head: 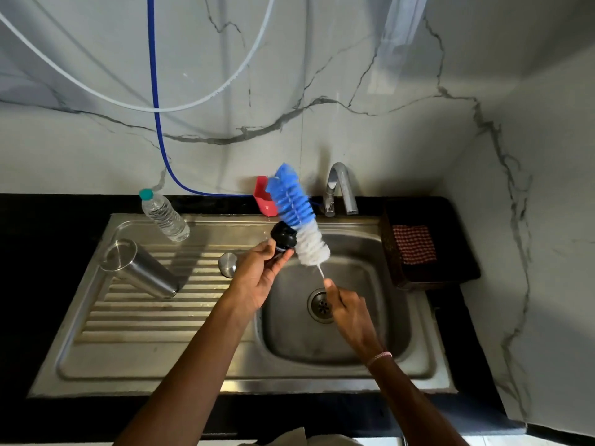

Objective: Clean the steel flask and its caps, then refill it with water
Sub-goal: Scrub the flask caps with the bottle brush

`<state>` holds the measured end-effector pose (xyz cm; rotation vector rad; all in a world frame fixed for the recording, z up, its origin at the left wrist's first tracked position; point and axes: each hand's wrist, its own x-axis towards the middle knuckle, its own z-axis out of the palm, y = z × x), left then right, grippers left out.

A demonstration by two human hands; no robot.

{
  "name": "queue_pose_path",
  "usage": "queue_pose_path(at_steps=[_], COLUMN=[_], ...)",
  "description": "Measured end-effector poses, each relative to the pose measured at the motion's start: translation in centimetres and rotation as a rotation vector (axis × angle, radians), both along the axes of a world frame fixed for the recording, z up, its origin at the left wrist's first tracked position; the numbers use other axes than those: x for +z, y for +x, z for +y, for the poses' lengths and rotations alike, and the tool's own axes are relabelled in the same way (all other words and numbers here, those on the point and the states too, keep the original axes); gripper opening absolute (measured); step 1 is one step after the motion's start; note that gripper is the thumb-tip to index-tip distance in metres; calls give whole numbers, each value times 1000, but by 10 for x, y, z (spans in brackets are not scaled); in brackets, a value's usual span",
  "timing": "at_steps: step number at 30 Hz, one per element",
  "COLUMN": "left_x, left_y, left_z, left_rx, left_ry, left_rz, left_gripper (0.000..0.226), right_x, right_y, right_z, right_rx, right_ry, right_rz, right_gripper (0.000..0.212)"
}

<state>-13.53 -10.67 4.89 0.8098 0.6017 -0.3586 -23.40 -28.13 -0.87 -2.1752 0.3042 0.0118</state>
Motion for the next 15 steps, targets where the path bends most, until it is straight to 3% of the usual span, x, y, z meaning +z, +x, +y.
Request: queue_pose_path(at_steps=[7, 12, 15], left_x=[-10, -16, -17], left_y=[-6, 9, 6], left_z=[4, 28, 40], left_rx=[-171, -171, -199], left_ry=[39, 89, 71], left_rz=[-103, -149, -130], left_gripper=[29, 33, 47], right_x=[7, 1, -10], right_y=[6, -12, -24], right_z=[3, -18, -27], right_rx=[-10, 70, 75], right_ry=[84, 1, -26], right_rz=[55, 37, 30], right_gripper=[58, 56, 55])
